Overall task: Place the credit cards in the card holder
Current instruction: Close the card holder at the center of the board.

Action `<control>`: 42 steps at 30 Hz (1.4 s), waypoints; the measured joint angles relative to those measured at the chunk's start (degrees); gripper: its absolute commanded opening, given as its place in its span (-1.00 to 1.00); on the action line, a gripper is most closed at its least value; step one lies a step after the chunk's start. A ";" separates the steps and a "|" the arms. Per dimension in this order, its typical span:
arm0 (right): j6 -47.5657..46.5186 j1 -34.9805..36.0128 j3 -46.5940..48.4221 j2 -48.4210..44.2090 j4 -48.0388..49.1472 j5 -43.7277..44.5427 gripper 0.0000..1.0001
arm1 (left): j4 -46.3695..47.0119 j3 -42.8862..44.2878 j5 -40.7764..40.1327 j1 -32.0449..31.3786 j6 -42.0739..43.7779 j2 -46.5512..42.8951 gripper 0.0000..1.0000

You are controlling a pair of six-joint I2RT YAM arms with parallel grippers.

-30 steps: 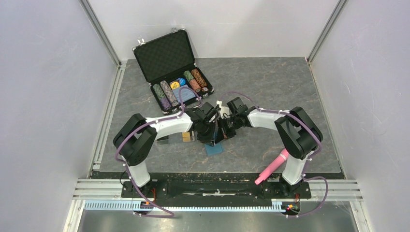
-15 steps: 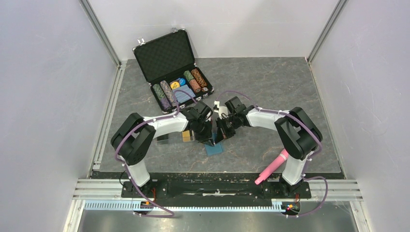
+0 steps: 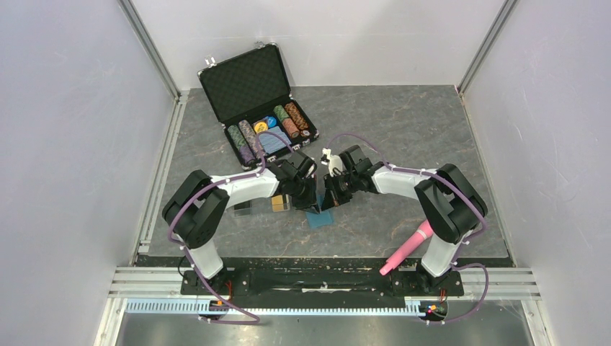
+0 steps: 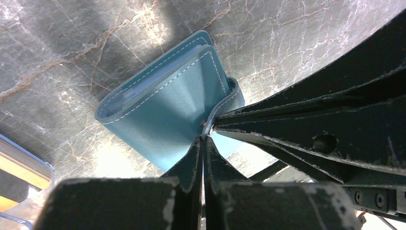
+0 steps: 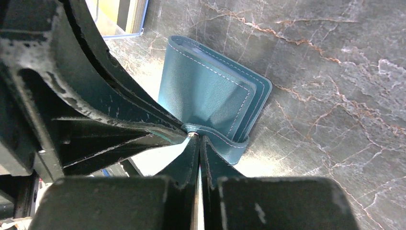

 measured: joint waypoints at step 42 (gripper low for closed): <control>1.22 -0.17 -0.76 0.70 3.65 -1.31 -1.00 | -2.62 3.19 -3.34 -0.04 0.37 1.90 -0.95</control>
